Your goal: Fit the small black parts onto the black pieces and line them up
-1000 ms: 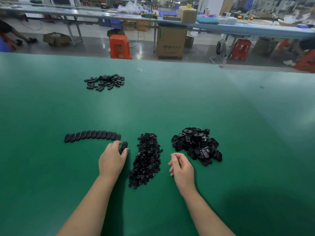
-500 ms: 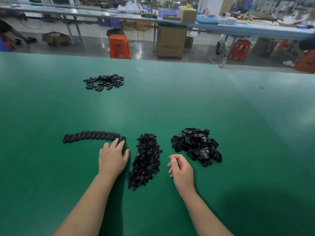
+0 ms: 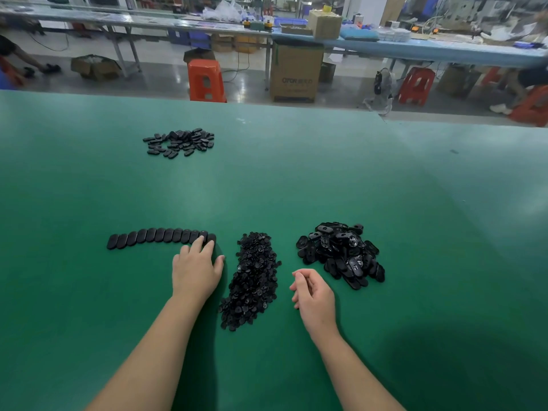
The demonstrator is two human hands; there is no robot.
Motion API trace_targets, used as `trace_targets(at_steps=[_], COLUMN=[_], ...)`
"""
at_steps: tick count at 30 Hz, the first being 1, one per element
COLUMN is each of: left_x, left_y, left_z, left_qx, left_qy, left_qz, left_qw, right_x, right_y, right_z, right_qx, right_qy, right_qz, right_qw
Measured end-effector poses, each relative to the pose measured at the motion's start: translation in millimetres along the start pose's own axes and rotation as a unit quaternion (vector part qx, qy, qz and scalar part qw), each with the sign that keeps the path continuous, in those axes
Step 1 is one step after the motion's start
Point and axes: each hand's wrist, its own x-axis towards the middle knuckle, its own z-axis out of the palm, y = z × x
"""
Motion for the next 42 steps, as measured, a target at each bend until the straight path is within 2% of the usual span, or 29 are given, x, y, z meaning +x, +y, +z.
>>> trace_targets(at_steps=[9,15,22,31,35,39,42], left_x=[5.4,-4.9,-23.5,-36.8,-35.4,-32.1,-31.8], left_y=[-0.6,3.6,14.1,13.3,15.0,14.5,14.1], left_z=[-2.0,-6.8,2.7,12.2,11.5,11.3,11.7], left_qx=[-0.026,-0.179,-0.255,-0.283,-0.287,-0.298,-0.304], left_qy=[-0.007,0.078,0.066,0.071,0.071,0.074,0.078], left_qz=[-0.019,-0.005,0.004,0.005,0.001,-0.011,-0.010], left_qw=[0.999,0.981,0.965,0.956,0.955,0.952,0.950], right_x=[0.3,0.0,0.3,-0.5,0.3,6.3,22.7], right_y=[-0.6,0.0,0.4,2.2,1.6,-8.7,-21.6], right_z=[0.1,0.6,1.0,4.9,7.9,6.9,-0.7], right_qx=[-0.009,-0.011,-0.024,-0.086,-0.181,-0.314,-0.400], right_qy=[0.000,-0.002,-0.002,-0.022,-0.024,-0.057,-0.070], right_qz=[-0.002,-0.004,-0.007,-0.029,-0.059,-0.110,-0.111], right_qw=[1.000,1.000,1.000,0.996,0.981,0.941,0.907])
